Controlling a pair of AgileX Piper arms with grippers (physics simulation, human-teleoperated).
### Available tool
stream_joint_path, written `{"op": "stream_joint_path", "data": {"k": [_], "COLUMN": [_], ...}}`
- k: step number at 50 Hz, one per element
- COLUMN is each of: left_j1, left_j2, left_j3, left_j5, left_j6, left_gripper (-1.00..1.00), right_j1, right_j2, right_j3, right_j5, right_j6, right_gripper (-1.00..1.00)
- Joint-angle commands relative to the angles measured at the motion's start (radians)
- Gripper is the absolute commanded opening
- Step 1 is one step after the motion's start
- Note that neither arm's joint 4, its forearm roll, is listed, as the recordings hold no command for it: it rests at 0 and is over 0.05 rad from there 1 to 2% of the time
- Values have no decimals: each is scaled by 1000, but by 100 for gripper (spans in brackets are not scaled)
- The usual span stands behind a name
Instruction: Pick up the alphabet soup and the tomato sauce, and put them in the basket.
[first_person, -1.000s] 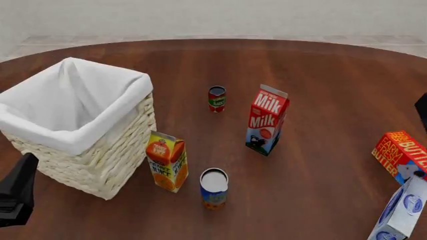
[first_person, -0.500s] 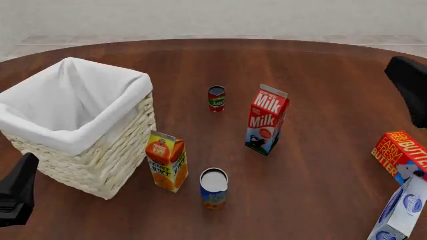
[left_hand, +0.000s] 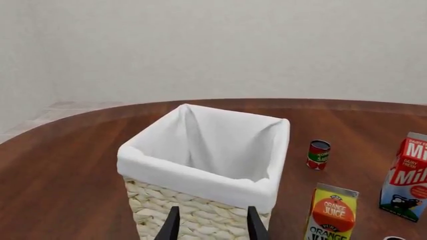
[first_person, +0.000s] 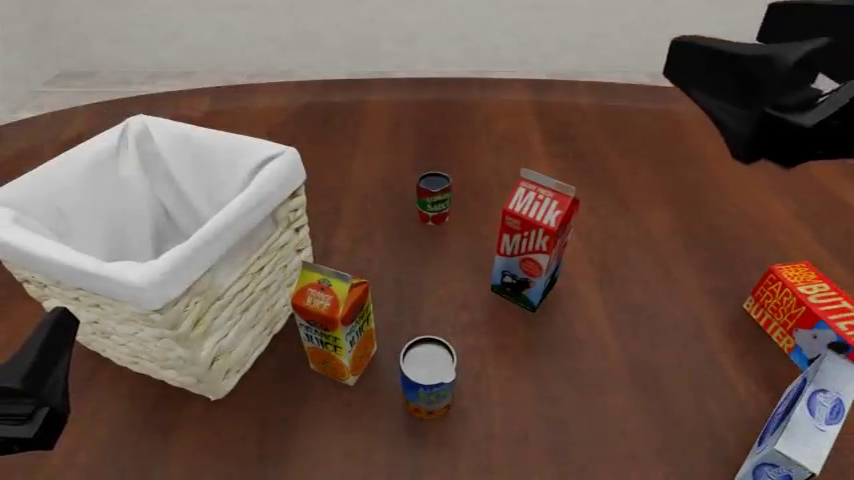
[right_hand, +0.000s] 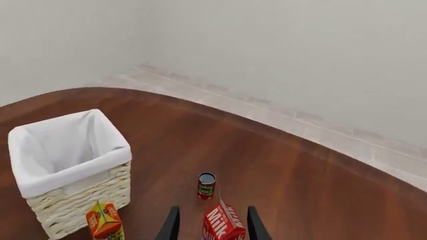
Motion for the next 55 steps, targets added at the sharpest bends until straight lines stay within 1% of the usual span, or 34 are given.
{"op": "stream_joint_path", "data": {"k": [1,3,4,6,7,8,11,16,17,19,20,21,22,27,28,29,30,31,33,35,38,40,41,42,45,46,47,49,50,51,52,53,54,55], "left_j1": [1,1,0,1,1,1,2,2,2,1,1,1,1,1,1,1,1,1,1,2,1,1,1,1,1,1,1,1,1,1,1,0,0,0], "left_j2": [1,1,2,3,3,3,3,3,3,3,4,4,5,5,5,5,5,5,5,5,5,5,5,6,7,7,7,8,8,9,10,11,11,12], "left_j3": [0,0,0,1,1,1,1,1,1,1,1,1,2,2,2,2,2,2,2,2,2,1,1,1,1,1,1,1,1,1,2,2,2,2], "left_j5": [0,0,0,0,0,0,0,-1,-1,-1,-1,-1,-1,-2,-2,-2,-2,-2,-1,-2,-2,-1,-1,-1,-2,-2,-2,-2,-2,-3,-3,-3,-3,-4], "left_j6": [0,0,0,1,1,2,1,1,1,1,1,0,0,-1,-1,-1,-1,-1,-1,-1,-2,-2,-2,-3,-3,-3,-3,-4,-4,-4,-4,-5,-5,-5], "left_gripper": [100,100,100,100,100,100,100,100,100,100,100,100,100,100,100,100,100,100,100,100,100,100,100,100,100,100,100,100,100,100,100,100,100,100], "right_j1": [72,79,77,82,82,89,89,93,92,93,89,91,93,84,96,92,86,73,77,74,67,72,72,62,62,59,54,53,53,62,61,57,55,59], "right_j2": [112,142,143,175,175,173,187,227,249,253,265,278,291,322,343,348,354,359,370,382,409,438,439,445,473,482,489,512,518,537,545,547,549,564], "right_j3": [-107,-135,-137,-163,-163,-165,-171,-190,-203,-211,-217,-228,-242,-272,-290,-298,-304,-304,-314,-323,-343,-378,-378,-388,-418,-425,-429,-443,-450,-471,-481,-483,-484,-500], "right_j5": [44,63,61,79,79,70,70,81,96,97,96,105,117,124,146,148,146,137,141,141,147,172,173,168,184,186,184,191,193,214,217,211,209,220], "right_j6": [-30,-5,-12,26,26,-9,-24,-15,9,11,-5,9,37,0,54,72,54,10,26,11,11,46,46,8,24,17,-4,-12,-8,28,23,0,-8,8], "right_gripper": [100,100,100,100,100,100,100,100,100,100,100,100,100,100,100,100,100,100,100,100,100,100,100,100,100,100,100,100,100,100,100,100,100,100]}}
